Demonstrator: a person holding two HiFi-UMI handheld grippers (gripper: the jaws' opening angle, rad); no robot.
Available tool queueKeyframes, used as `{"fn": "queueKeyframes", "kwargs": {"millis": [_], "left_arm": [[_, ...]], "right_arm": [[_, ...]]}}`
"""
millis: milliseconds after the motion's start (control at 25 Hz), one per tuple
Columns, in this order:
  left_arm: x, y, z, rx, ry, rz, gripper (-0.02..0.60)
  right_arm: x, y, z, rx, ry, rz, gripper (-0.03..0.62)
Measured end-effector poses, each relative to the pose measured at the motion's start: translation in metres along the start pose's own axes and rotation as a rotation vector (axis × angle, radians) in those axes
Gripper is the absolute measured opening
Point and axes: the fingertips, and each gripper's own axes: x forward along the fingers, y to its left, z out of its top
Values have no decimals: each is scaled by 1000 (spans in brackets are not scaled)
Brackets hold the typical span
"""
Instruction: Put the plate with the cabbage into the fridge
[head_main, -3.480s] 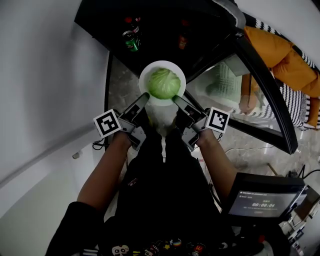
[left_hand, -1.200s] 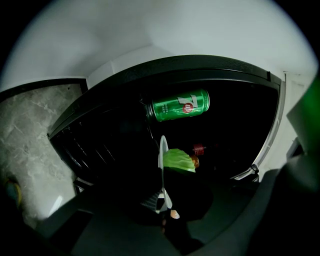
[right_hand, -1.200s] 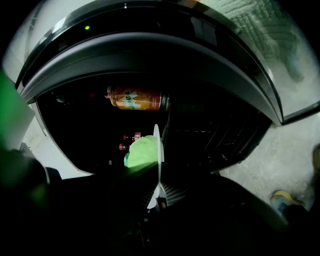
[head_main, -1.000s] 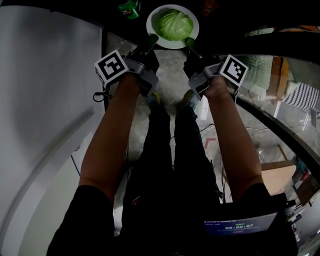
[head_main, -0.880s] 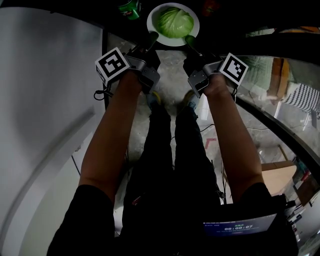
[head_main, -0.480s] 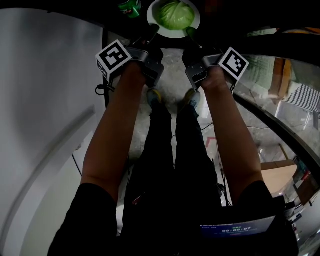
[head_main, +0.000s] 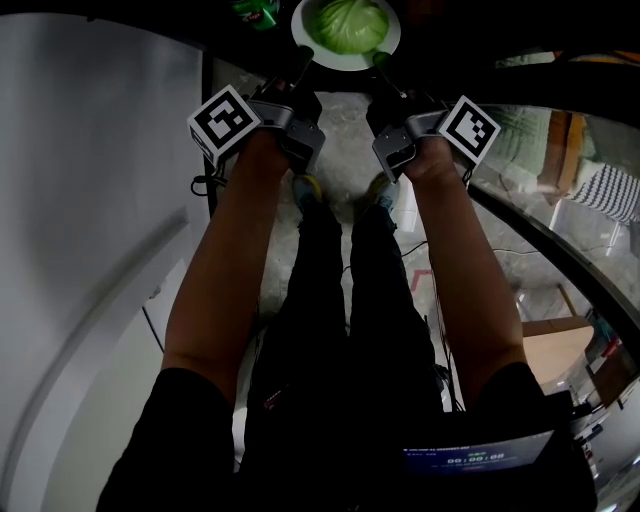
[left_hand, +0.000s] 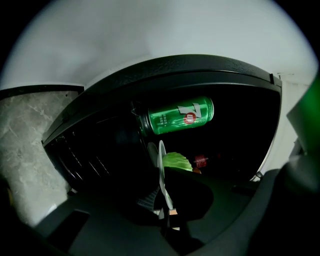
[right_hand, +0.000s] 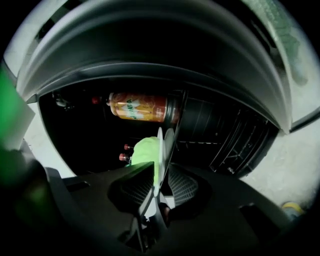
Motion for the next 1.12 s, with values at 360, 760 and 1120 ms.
{"fn": "queueKeyframes", "kwargs": {"millis": [360, 760, 1120], "left_arm": [[-21, -22, 11, 526, -13, 61, 17], [-27, -49, -23, 1331, 62, 124, 15], [-15, -34, -36, 1357, 115, 131, 15]], "right_arm": [[-28, 11, 4, -559, 12, -164, 67], [-21, 29, -31, -1270, 93, -224, 64], [-14, 18, -25, -1318, 93, -277, 64]]}}
